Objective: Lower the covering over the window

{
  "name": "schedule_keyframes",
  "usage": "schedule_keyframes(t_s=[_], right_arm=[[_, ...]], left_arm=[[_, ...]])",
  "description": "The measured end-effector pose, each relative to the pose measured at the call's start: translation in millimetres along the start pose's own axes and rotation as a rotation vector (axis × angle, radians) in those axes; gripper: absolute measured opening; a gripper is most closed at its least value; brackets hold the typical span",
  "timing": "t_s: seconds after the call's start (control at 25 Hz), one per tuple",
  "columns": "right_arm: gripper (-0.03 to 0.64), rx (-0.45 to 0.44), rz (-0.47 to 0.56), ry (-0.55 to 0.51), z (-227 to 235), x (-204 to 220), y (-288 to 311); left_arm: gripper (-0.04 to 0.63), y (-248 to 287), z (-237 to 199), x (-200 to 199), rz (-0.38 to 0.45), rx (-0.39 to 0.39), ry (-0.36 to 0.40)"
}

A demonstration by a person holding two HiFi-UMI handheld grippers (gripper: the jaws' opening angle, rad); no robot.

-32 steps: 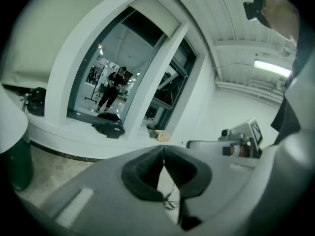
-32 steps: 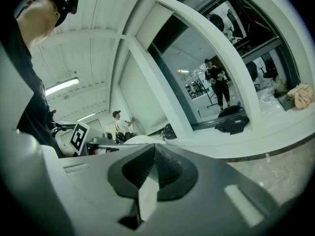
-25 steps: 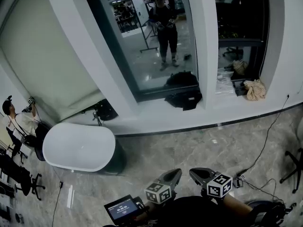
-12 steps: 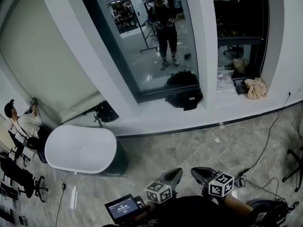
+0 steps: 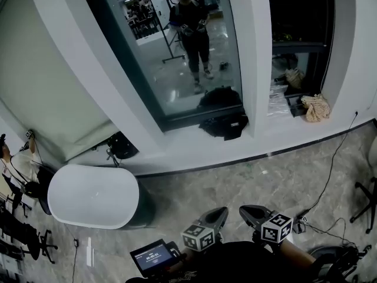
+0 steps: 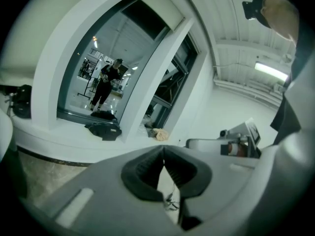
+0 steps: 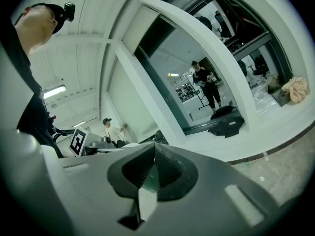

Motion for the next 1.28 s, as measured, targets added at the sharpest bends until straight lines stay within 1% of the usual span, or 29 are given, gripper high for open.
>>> schedule_keyframes(t_s=[0.2, 0.28, 0.4, 0.48, 0.6, 0.76, 0.88, 1.12, 1.28], right_arm=[[0.008, 0.047, 0.014, -0.004, 19, -48, 57], [0.008, 0.061, 0.022, -0.015, 21, -69, 81], [0.008, 0.084, 0.051, 0.001, 28, -97, 117], [0.008, 0.093, 0.056, 0.008, 31, -110, 141], [0.008, 0.103, 0.030, 0.005, 33, -122, 167], [0.008, 0.156, 0.042, 0.033, 43, -132, 177], [0.008, 0.187, 0.067, 0.060, 54, -143, 183], [0.009, 0.198, 0.104, 0.086, 84, -166, 188], [0.018, 0.187, 0.135, 0.092, 122, -190, 189]], left_arm=[[0.003, 12, -69, -50, 0.003, 0.043, -0.011], [0.003, 13, -92, -71, 0.000, 0.066, 0.006], [0.003, 15, -129, -97, -0.008, 0.092, 0.027], [0.003, 13, -155, -108, -0.005, 0.095, 0.012], [0.003, 12, -187, -114, 0.003, 0.096, -0.037], [0.003, 16, -205, -118, 0.001, 0.117, -0.053], [0.003, 19, -220, -124, 0.009, 0.110, -0.078], [0.003, 34, -234, -135, 0.008, 0.079, -0.103], [0.003, 53, -246, -150, 0.015, 0.031, -0.114]])
Point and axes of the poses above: the fingertips, and each gripper's own axes: y forward along the fingers, z to its right, x out of its underside, the point moved 9 cm from there along -y, backward along the fingers, and after that the axes turned 12 degrees about -z, right-handed, at the moved point
